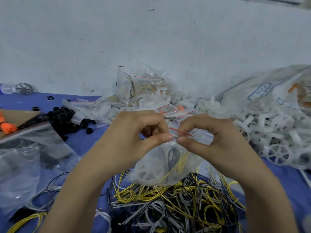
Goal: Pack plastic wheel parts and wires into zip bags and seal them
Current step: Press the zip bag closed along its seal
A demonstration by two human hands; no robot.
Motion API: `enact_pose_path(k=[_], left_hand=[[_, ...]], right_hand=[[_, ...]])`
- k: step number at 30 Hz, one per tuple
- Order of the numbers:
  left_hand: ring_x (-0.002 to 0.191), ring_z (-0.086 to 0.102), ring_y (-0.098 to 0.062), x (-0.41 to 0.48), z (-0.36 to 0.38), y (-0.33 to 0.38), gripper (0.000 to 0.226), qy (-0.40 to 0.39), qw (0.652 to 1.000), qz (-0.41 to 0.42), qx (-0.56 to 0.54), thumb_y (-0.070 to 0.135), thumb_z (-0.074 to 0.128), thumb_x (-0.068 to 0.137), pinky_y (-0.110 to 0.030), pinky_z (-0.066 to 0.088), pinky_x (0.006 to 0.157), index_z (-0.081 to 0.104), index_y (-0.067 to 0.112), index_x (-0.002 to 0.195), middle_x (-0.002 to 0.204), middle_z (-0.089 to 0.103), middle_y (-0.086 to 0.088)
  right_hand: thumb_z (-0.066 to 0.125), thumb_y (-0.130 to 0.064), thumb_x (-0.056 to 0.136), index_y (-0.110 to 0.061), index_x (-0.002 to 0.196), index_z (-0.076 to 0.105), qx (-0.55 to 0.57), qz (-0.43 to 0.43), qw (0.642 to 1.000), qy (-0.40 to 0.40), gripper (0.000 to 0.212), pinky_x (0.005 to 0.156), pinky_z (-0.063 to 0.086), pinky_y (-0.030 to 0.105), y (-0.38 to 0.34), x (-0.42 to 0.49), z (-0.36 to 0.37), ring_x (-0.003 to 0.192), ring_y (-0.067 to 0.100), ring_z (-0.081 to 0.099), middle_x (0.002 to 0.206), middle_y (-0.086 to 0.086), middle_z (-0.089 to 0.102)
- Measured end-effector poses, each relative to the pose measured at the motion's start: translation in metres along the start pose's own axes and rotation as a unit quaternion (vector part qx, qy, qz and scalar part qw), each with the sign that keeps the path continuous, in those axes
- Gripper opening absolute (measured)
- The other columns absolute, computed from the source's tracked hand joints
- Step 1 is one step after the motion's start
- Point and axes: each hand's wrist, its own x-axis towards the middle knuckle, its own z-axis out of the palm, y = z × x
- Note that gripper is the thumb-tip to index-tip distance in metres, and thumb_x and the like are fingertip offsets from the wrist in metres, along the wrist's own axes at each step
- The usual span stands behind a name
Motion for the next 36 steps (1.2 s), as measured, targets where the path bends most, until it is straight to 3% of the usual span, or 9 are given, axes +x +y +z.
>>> enact_pose_path(k=[3,9,15,22,31,36], left_hand=[[0.066,0.054,-0.015,0.000,0.000,0.001,0.016,-0.026,1.000,0.016,-0.001,0.030,0.065,0.080,-0.026,0.043,0.061,0.066,0.017,0.072,0.067,0.056,0.007],[0.066,0.051,-0.007,0.000,-0.002,0.005,0.016,-0.051,0.998,0.042,0.009,0.024,0.064,0.082,-0.010,0.036,0.062,0.066,0.010,0.073,0.067,0.054,0.011],[0.066,0.052,-0.012,-0.001,0.000,0.007,0.015,-0.052,0.997,0.051,0.012,0.020,0.063,0.082,-0.018,0.040,0.061,0.064,0.007,0.073,0.067,0.053,0.008],[0.065,0.049,-0.014,-0.002,-0.002,0.005,0.013,-0.033,0.998,0.043,0.021,0.017,0.062,0.081,-0.015,0.037,0.060,0.060,0.011,0.070,0.065,0.052,0.004],[0.062,0.045,-0.002,0.001,0.007,0.004,0.007,-0.016,0.997,0.052,0.057,0.012,0.063,0.080,-0.006,0.032,0.060,0.060,0.012,0.073,0.066,0.049,0.010],[0.065,0.048,-0.009,0.002,0.011,0.004,0.009,-0.018,0.997,0.042,0.063,0.019,0.061,0.081,-0.011,0.034,0.060,0.060,0.013,0.074,0.067,0.051,0.008]], right_hand=[[0.071,-0.023,0.077,-0.028,0.076,0.070,0.027,-0.002,1.000,-0.013,0.005,0.086,0.042,0.031,0.000,0.000,0.001,0.091,0.008,0.060,0.085,-0.010,0.068],[0.075,-0.018,0.079,-0.025,0.075,0.069,0.072,-0.005,0.997,-0.032,0.010,0.087,0.045,0.044,0.003,0.000,0.002,0.089,0.014,0.062,0.083,-0.006,0.068],[0.068,-0.022,0.077,-0.022,0.077,0.067,0.079,-0.023,0.996,-0.033,0.002,0.088,0.044,0.046,0.003,0.001,0.003,0.092,0.017,0.061,0.086,-0.003,0.067],[0.074,-0.020,0.079,-0.029,0.070,0.063,0.017,-0.002,0.999,-0.031,0.016,0.085,0.042,0.026,0.007,-0.001,-0.004,0.091,0.008,0.060,0.083,-0.011,0.065],[0.073,-0.019,0.076,-0.024,0.074,0.065,-0.022,0.001,1.000,-0.016,0.009,0.081,0.036,0.008,0.006,-0.001,-0.002,0.096,0.003,0.056,0.092,-0.011,0.063],[0.073,-0.018,0.076,-0.024,0.074,0.065,-0.060,-0.004,0.998,-0.006,0.010,0.080,0.028,-0.003,0.008,-0.002,-0.006,0.103,-0.007,0.049,0.107,-0.022,0.056]])
